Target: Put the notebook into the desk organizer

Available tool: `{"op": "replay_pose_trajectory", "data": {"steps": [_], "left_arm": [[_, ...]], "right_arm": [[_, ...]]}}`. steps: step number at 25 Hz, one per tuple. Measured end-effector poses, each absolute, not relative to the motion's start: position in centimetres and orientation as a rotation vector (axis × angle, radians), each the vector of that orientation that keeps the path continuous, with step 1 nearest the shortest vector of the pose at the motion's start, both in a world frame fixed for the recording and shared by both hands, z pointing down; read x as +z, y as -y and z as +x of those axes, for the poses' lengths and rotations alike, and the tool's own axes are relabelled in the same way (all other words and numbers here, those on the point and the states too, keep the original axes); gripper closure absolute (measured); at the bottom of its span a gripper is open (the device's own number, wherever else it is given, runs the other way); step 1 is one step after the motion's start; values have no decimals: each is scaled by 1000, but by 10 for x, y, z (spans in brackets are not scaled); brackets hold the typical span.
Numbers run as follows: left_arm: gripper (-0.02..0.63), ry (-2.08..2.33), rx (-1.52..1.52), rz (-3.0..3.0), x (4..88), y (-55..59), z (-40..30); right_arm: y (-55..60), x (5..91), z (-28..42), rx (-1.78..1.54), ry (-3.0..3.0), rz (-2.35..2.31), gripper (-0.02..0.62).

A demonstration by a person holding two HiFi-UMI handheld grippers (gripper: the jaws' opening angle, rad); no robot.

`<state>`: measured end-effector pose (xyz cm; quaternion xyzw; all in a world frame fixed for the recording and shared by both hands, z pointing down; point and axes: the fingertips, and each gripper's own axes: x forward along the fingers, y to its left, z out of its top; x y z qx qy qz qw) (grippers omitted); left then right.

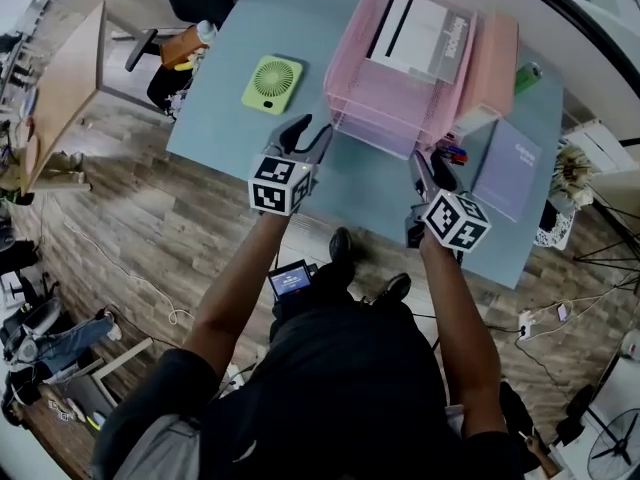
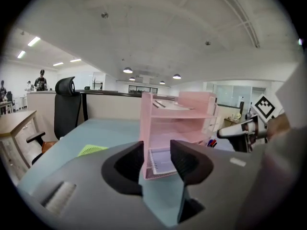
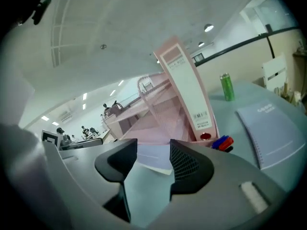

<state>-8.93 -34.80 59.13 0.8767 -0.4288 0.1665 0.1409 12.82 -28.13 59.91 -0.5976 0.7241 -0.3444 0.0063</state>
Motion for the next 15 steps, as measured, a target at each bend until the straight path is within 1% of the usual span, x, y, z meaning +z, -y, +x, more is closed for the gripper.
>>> {"op": "replay_pose_trajectory", "data": {"steps": [1,3,4,10,15], "left_arm": [[379,1248,473,2551,580,345,-93],[379,1264,455,2594,554,339,-100],[379,1269,445,2619,540,336,-102],[379,1245,388,2792,462,308,-107],[379,1229,309,2930,403,272,-114]], "right_arm": [[279,585,129,-1029,-2288,-1849,387],[274,551,128,-921,-2351,-1791,452],[271,531,127,-861,-2388,-1757,465],[247,413,108,-473,-2610,-1552,465],[212,345,94,-274,-2772,-1459,465]]}}
